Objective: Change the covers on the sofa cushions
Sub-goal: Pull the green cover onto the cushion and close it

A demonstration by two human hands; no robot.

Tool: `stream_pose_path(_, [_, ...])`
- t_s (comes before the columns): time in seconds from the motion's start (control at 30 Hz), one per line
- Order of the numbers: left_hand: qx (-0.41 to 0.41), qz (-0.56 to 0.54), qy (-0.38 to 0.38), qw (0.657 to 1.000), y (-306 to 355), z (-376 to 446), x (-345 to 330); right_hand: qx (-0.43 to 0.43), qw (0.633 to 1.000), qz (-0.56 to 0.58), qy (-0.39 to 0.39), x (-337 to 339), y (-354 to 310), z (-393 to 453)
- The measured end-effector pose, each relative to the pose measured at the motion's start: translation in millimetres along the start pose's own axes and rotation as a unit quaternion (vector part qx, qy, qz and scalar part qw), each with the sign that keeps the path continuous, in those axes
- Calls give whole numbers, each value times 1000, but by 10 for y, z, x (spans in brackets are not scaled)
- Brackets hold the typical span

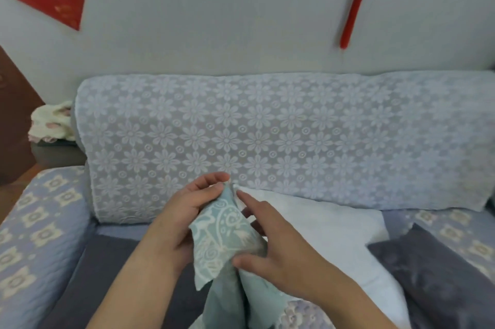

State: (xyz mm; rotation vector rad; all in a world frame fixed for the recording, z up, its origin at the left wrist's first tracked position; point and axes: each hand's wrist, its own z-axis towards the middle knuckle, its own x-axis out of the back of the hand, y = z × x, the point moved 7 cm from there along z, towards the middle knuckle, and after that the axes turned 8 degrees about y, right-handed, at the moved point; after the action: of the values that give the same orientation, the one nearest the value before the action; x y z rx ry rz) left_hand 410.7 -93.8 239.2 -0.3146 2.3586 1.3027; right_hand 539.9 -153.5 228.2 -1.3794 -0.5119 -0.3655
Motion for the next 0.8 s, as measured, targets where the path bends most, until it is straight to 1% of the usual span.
stream_pose_path(0.03, [6, -20, -8, 1000, -19, 5, -26, 15, 999, -27, -10, 9, -45, -19])
stream_pose_path(0.1, [18, -47, -19, 999, -60, 21, -76, 41, 997, -63, -5, 48, -128, -50])
stream_pose_path(0.17, [25, -54, -32, 998, -104, 38, -136, 54, 996, -53, 40, 115, -177, -66])
stream_pose_path(0.27, [15, 2, -50, 999, -113, 28, -231, 69, 993, -29, 93, 182, -223, -18])
stream_pose_path(0.33, [-4, 32, -45, 998, -75, 40, -188, 83, 986, -59, 130, 217, -299, 56])
stream_pose_path(0.4, [-29, 51, -50, 997, -23, 46, -100, 64, 982, -46, 171, 268, -347, 127])
stream_pose_path(0.43, [-39, 52, -67, 996, -9, 44, -80, 46, 981, -21, 189, 303, -354, 161])
stream_pose_path(0.5, [-61, 41, -128, 989, 17, -32, -48, 0, 977, 52, 208, 304, -369, 256])
stream_pose_path(0.53, [-85, 56, -154, 983, 11, -72, -70, -27, 972, 74, 223, 344, -350, 302])
stream_pose_path(0.57, [-121, 95, -165, 974, 17, -103, -47, -55, 967, 91, 233, 347, -360, 370])
stream_pose_path(0.63, [-190, 202, -160, 947, 37, -158, 44, -89, 960, 116, 239, 317, -447, 516])
stream_pose_path(0.7, [-223, 280, -146, 922, 7, -156, 163, -94, 957, 125, 244, 327, -577, 633])
stream_pose_path(0.73, [-234, 299, -126, 917, 15, -153, 231, -92, 956, 138, 244, 360, -647, 681])
stream_pose_path(0.8, [-230, 307, -101, 918, 31, -147, 345, -87, 945, 193, 249, 487, -748, 760])
